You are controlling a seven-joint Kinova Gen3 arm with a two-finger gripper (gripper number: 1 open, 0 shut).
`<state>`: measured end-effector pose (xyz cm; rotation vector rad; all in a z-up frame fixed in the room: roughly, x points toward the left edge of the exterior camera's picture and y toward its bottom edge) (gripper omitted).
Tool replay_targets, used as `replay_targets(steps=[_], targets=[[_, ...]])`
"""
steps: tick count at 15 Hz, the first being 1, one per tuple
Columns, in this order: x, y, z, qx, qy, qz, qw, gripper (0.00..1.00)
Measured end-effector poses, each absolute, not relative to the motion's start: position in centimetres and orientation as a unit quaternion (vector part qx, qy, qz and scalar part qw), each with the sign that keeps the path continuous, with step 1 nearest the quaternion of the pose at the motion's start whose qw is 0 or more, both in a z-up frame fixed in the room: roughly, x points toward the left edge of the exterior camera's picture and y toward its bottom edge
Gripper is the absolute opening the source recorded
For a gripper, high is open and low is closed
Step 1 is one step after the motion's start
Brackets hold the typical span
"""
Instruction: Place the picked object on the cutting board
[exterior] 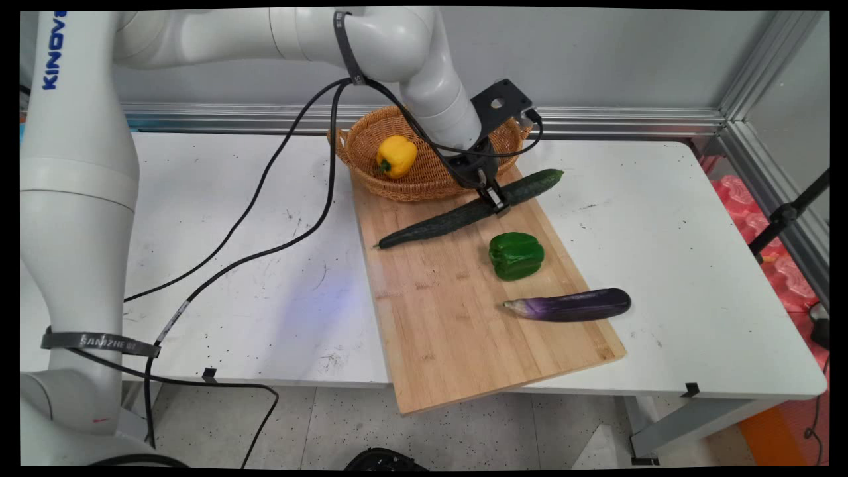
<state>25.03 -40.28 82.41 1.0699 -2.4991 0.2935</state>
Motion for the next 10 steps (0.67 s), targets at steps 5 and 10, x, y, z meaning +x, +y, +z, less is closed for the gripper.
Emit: replay_targets(steps=[5, 10], targets=[[24.69, -39.86, 81.84, 0.398, -0.887, 0.099, 0.21, 0.0], [24.35, -39.48, 81.35, 0.411, -0.88, 0.093, 0.218, 0.0]])
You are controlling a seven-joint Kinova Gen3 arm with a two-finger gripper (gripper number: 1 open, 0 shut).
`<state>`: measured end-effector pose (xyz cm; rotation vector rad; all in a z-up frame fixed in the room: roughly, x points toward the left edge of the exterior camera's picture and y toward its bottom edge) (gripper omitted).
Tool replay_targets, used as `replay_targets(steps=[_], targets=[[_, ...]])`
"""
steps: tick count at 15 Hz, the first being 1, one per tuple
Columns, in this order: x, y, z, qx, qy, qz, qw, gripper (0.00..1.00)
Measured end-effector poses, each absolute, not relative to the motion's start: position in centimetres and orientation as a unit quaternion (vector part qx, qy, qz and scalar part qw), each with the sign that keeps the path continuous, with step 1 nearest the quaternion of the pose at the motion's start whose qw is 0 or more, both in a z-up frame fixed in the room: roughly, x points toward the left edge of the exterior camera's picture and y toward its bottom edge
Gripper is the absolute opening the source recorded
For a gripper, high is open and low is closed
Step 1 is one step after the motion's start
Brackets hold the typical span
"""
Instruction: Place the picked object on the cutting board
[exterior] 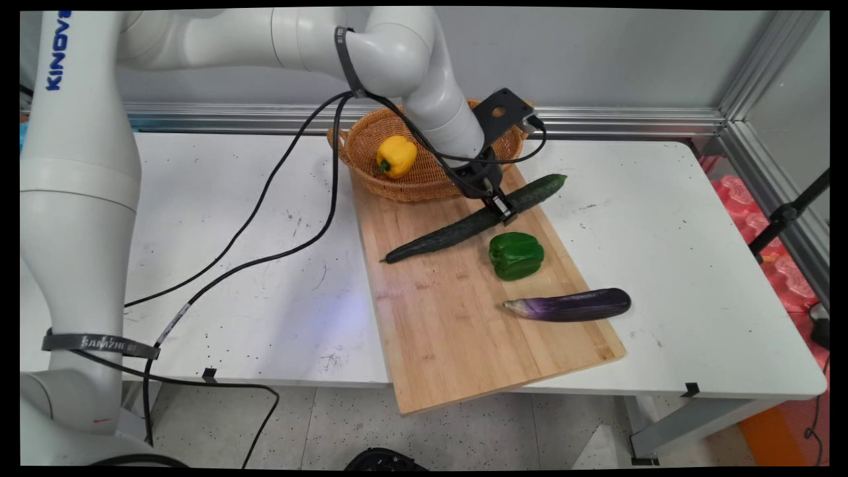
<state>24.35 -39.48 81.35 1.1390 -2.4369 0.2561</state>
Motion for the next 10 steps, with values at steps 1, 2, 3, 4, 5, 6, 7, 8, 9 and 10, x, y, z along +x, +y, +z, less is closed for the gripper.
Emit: replay_targets(steps=[1, 2, 3, 4, 5, 6, 7, 8, 9, 10], targets=[[24.29, -39.42, 81.28, 0.413, -0.879, 0.091, 0.219, 0.0], [24.25, -39.38, 81.24, 0.414, -0.879, 0.09, 0.22, 0.0], [24.16, -39.3, 81.18, 0.416, -0.878, 0.088, 0.221, 0.0], [24.08, -39.26, 81.17, 0.417, -0.877, 0.087, 0.223, 0.0], [24.0, -39.22, 81.18, 0.417, -0.876, 0.085, 0.224, 1.0], [23.95, -39.21, 81.2, 0.418, -0.876, 0.085, 0.226, 1.0], [23.9, -39.21, 81.25, 0.419, -0.875, 0.084, 0.227, 1.0], [23.82, -39.22, 81.34, 0.419, -0.875, 0.083, 0.229, 1.0], [23.72, -39.23, 81.48, 0.42, -0.874, 0.081, 0.231, 1.0], [23.6, -39.24, 81.71, 0.42, -0.873, 0.079, 0.234, 1.0]])
